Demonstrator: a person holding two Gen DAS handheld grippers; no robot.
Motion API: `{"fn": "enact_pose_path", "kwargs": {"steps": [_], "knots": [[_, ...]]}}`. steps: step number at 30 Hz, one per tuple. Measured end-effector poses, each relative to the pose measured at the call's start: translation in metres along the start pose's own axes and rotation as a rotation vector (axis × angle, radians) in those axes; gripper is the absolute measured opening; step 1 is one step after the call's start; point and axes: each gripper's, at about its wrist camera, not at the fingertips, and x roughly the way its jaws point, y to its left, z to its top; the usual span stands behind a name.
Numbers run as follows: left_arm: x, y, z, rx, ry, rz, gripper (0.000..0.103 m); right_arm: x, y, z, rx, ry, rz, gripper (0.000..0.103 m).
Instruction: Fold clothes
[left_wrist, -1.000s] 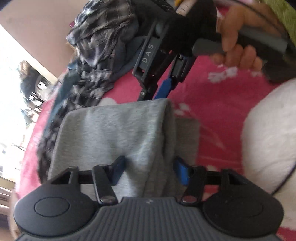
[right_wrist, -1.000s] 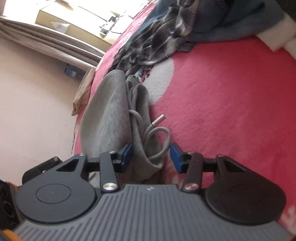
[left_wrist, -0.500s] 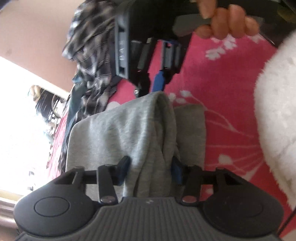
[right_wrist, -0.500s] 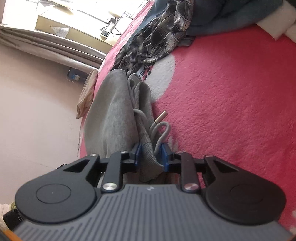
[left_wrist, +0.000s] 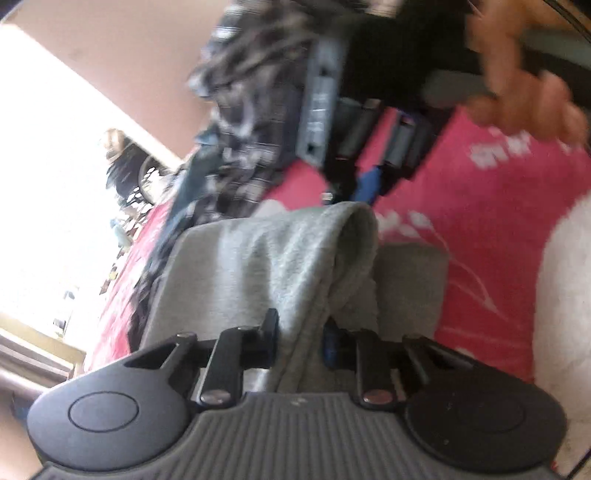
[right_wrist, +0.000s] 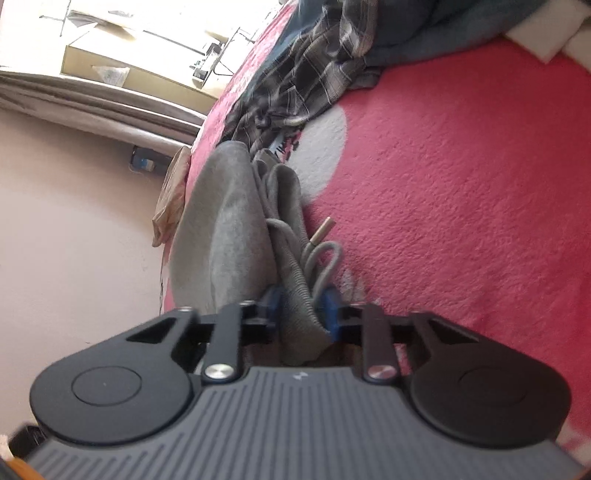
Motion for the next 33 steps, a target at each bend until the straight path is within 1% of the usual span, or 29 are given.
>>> {"fn": "enact_pose_path", "kwargs": {"steps": [2, 5, 8, 11, 16, 19, 21, 24, 25, 27, 28, 29, 31, 33], "knots": [[-0.009, 0.011, -0.001, -0.05, -0.009, 0.002, 0.021, -0.003, 0.007, -0.003, 0.001, 0.001, 0.01, 0.013], [-0.018, 0.024, -0.003, -0.072, -0.018, 0.002, 0.02, -0.005, 0.021, -0.014, 0.002, 0.021, 0.033, 0.011], [-0.021, 0.027, -0.004, -0.058, -0.014, -0.025, 0.02, -0.002, 0.025, -0.027, 0.023, 0.047, 0.049, 0.011], [-0.023, 0.014, -0.007, -0.012, -0.025, -0.046, 0.021, -0.001, 0.013, -0.035, 0.056, 0.058, 0.039, 0.011], [-0.018, 0.005, -0.004, 0.006, -0.047, -0.076, 0.021, -0.012, 0.008, -0.035, 0.017, 0.063, 0.003, 0.011], [-0.013, -0.009, -0.012, 0.089, -0.072, -0.065, 0.021, -0.014, 0.006, -0.034, -0.045, 0.098, -0.03, 0.01], [-0.01, -0.021, -0.02, 0.163, -0.095, -0.05, 0.022, -0.013, -0.002, -0.032, -0.025, 0.109, -0.026, 0.009], [-0.007, -0.033, -0.026, 0.244, -0.125, -0.021, 0.023, -0.01, -0.008, -0.03, -0.01, 0.116, -0.027, 0.01], [-0.007, -0.032, -0.026, 0.242, -0.125, -0.019, 0.024, -0.01, -0.009, -0.029, 0.006, 0.116, -0.023, 0.013], [-0.01, -0.029, -0.025, 0.228, -0.121, -0.022, 0.032, -0.024, -0.009, -0.027, 0.014, 0.087, -0.041, 0.013], [-0.014, -0.026, -0.024, 0.214, -0.117, -0.037, 0.041, -0.032, -0.008, -0.026, 0.017, 0.072, -0.051, 0.013], [-0.018, -0.018, -0.024, 0.161, -0.114, -0.049, 0.05, -0.039, -0.008, -0.024, 0.02, 0.057, -0.06, 0.014], [-0.026, -0.003, -0.025, 0.048, -0.109, -0.071, 0.058, -0.053, -0.007, -0.019, 0.042, 0.01, -0.073, 0.018], [-0.035, 0.013, -0.026, -0.064, -0.104, -0.093, 0.058, -0.067, -0.006, -0.014, 0.064, -0.039, -0.086, 0.026]]}}
